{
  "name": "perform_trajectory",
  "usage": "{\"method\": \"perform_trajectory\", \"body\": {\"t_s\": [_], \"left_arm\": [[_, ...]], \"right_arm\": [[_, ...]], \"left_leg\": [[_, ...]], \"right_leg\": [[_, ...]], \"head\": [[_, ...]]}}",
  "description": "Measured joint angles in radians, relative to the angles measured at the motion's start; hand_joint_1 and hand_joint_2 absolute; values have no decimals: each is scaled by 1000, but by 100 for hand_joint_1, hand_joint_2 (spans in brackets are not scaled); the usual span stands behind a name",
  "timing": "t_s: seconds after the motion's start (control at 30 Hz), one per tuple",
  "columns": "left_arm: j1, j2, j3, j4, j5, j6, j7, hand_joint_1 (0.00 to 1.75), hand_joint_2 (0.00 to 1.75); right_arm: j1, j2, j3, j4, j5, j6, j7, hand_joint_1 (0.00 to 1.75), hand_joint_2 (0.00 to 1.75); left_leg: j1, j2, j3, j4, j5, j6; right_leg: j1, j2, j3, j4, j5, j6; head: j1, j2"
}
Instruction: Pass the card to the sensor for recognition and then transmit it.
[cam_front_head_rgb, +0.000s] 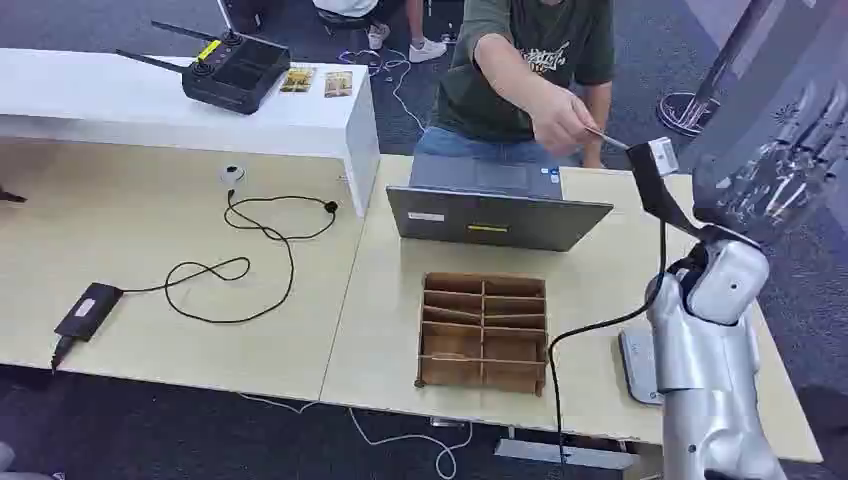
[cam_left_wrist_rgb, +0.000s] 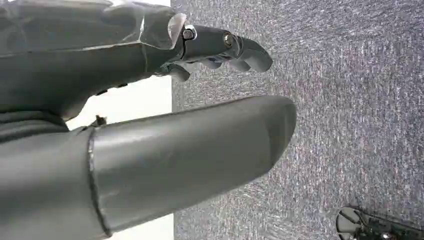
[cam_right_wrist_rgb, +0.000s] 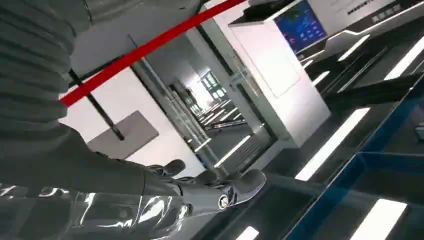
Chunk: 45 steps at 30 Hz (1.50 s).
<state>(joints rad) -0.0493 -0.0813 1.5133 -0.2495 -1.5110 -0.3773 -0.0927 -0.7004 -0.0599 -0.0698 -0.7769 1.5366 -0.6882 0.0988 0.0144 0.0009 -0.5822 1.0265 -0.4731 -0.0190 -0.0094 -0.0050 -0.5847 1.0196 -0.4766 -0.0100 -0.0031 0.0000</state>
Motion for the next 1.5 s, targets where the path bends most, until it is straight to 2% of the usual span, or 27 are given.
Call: {"method": "perform_trajectory", "body": {"t_s": [0.13,0.37,1.07,1.1,1.13,1.17,1.5], "left_arm": [[0,0,0,0,1,-3,0,0,0],[1,0,0,0,2,-6,2,0,0],[2,0,0,0,3,-6,3,0,0],[2,0,0,0,3,-6,3,0,0],[2,0,0,0,3,-6,3,0,0],[2,0,0,0,3,-6,4,0,0],[3,0,0,0,3,-7,5,0,0]], "right_arm": [[-95,-2,23,135,0,9,-20,0,175],[-197,0,39,277,-5,106,-59,0,175],[-251,16,51,372,-6,132,-91,0,175],[-251,16,52,375,-6,131,-91,19,175],[-251,16,52,376,-6,132,-91,148,175],[-251,16,53,377,-6,132,-93,175,175],[-252,16,66,393,-2,131,-90,175,175]], "left_leg": [[0,0,0,0,0,0],[0,-1,-1,0,0,0],[0,-1,-1,0,0,0],[0,-1,-1,0,0,0],[0,-1,-1,0,0,0],[0,-1,-1,0,0,0],[0,-1,-1,0,0,0]], "right_leg": [[0,0,0,0,0,0],[0,-1,0,0,0,0],[0,-1,0,0,0,0],[0,-1,0,0,0,0],[0,-1,0,0,0,0],[0,-1,0,0,0,0],[0,-1,-1,0,0,0]], "head": [[0,0],[0,0],[0,0],[0,0],[0,0],[0,0],[0,0]]}}
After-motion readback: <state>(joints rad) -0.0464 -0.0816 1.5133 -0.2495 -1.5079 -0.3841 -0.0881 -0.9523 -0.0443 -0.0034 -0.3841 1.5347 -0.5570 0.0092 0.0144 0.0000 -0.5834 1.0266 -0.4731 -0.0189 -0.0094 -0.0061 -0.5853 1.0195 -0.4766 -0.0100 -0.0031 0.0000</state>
